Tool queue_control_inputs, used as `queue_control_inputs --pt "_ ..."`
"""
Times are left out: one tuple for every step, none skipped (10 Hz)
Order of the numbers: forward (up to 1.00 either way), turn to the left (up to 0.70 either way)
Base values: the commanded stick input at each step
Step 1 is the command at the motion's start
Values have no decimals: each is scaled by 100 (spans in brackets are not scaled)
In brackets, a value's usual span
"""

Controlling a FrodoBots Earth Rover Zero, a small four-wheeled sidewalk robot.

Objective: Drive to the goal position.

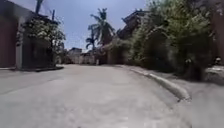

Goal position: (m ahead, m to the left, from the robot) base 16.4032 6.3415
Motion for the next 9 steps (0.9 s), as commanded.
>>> queue_control_inputs --pt "100 3" --pt "100 3" --pt "100 3" --pt "100 3" --pt "100 3" --pt "100 3" --pt "100 3" --pt "100 3" --pt "100 3"
